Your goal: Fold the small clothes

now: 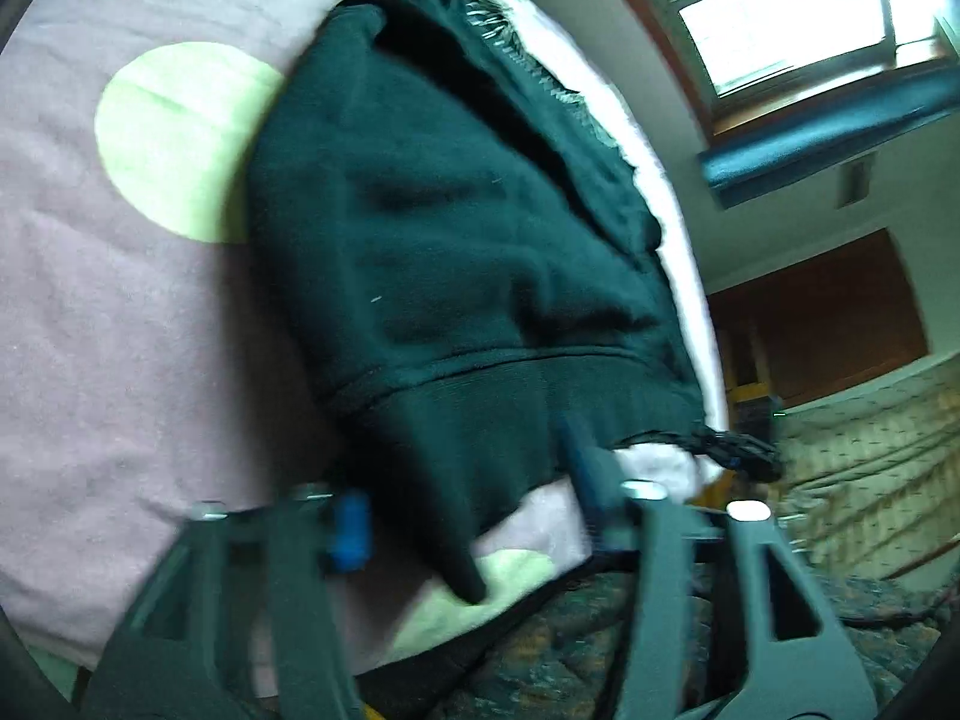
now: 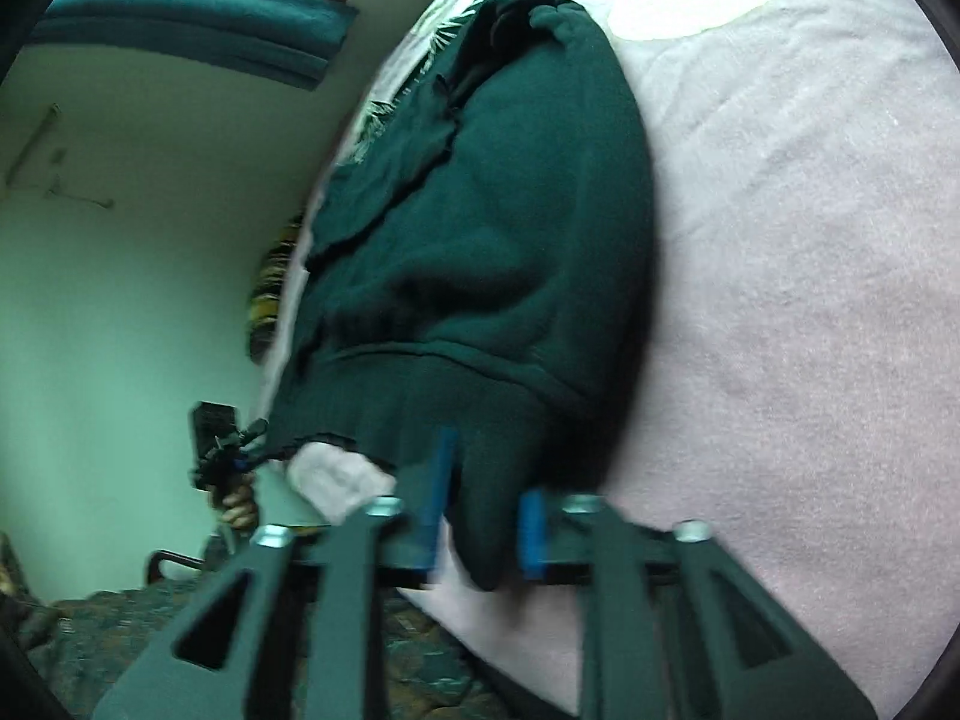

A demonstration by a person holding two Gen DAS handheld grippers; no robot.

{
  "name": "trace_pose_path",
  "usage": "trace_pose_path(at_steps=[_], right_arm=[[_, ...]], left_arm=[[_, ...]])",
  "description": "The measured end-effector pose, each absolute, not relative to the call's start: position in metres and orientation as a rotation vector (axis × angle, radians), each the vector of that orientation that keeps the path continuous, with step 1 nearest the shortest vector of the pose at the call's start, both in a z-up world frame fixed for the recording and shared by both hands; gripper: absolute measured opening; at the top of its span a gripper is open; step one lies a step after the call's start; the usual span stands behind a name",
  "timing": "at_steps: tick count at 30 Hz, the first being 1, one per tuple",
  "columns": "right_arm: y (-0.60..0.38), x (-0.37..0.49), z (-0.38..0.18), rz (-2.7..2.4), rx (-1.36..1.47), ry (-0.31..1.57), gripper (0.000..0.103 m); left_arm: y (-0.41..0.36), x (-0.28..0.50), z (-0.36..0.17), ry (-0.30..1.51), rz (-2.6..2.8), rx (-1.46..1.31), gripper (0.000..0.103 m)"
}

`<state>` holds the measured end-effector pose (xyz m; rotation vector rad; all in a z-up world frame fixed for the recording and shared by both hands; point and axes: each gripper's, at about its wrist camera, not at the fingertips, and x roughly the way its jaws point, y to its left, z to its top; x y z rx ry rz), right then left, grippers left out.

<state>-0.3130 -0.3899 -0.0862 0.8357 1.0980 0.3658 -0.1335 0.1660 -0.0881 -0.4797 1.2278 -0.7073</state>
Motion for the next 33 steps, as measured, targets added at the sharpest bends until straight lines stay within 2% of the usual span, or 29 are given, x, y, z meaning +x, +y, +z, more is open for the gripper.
trace_pose_path(at_steps=[3, 5, 12, 20, 24, 29, 32, 33], right_arm=[[-0.389, -0.319, -0.085, 0.367, 0.848, 1.072, 0.007], [-0.395, -0.327, -0.079, 0.409, 0.909, 1.021, 0.007], [-0.420, -0.336, -0.057, 0.536, 1.131, 0.788, 0.006], [-0.443, -0.257, -0.024, 0.575, 1.167, 0.664, 0.006], [-0.461, -0.202, -0.036, 0.567, 1.235, 0.665, 0.006], [-0.476, -0.141, -0.074, 0.483, 1.310, 0.776, 0.006], [-0.484, -0.120, -0.108, 0.404, 1.392, 0.834, 0.006], [-0.485, -0.117, -0.115, 0.392, 1.416, 0.842, 0.006]], left_arm=[[0.169, -0.135, -0.088, 1.233, -0.657, -0.480, 0.008], [0.178, -0.138, -0.083, 1.207, -0.673, -0.557, 0.005], [0.191, -0.127, -0.049, 1.096, -0.723, -0.713, 0.005], [0.176, -0.051, -0.011, 0.992, -0.798, -0.785, 0.005], [0.161, 0.009, -0.028, 1.026, -0.786, -0.816, 0.005], [0.147, 0.068, -0.073, 1.123, -0.728, -0.843, 0.005], [0.145, 0.090, -0.100, 1.176, -0.728, -0.892, 0.007], [0.145, 0.094, -0.104, 1.186, -0.735, -0.914, 0.011]])
